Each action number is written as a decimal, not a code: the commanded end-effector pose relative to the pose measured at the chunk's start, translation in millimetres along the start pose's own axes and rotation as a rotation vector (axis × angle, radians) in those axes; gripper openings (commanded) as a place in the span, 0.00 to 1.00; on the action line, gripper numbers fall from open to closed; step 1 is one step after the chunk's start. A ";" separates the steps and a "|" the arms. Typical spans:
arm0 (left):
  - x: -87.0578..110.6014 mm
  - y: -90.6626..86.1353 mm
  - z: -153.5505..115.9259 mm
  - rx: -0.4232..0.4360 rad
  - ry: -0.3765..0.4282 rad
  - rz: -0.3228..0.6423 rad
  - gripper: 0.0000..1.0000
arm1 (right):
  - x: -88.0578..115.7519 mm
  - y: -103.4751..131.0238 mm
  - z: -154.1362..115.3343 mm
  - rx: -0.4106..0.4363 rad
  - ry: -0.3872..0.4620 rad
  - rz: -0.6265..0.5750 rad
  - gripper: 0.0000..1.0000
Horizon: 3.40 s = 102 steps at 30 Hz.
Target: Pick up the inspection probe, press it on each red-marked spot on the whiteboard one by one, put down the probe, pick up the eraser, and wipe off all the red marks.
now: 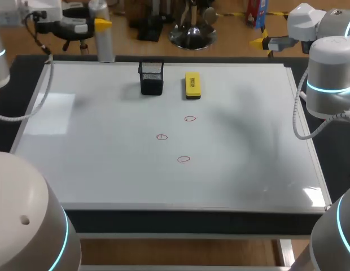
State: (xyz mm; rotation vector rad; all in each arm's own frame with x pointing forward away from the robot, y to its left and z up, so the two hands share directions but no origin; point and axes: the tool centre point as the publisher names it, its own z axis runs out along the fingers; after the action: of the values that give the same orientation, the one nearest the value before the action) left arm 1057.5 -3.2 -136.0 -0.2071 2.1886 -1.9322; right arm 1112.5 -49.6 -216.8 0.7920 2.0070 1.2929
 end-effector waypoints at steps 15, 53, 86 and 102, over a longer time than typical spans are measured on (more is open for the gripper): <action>28.4 25.4 -67.2 -0.031 -0.173 -0.006 0.00 | -0.5 -0.2 0.1 0.000 0.001 0.000 1.00; 26.2 41.2 -80.0 -0.041 -0.191 -0.029 0.00 | -0.5 -0.2 0.1 0.000 0.001 0.000 1.00; 26.2 41.2 -80.0 -0.041 -0.191 -0.029 0.00 | 57.8 -3.6 65.5 0.714 0.774 -0.898 1.00; 26.2 41.2 -80.0 -0.041 -0.191 -0.029 0.00 | 74.6 -16.4 81.5 0.843 0.920 -1.249 1.00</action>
State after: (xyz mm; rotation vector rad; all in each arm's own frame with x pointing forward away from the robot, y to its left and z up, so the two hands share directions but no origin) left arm 1013.8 72.9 -169.7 -0.4152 2.1171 -1.8015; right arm 1123.3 42.1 -274.5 -0.6679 2.6774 0.3589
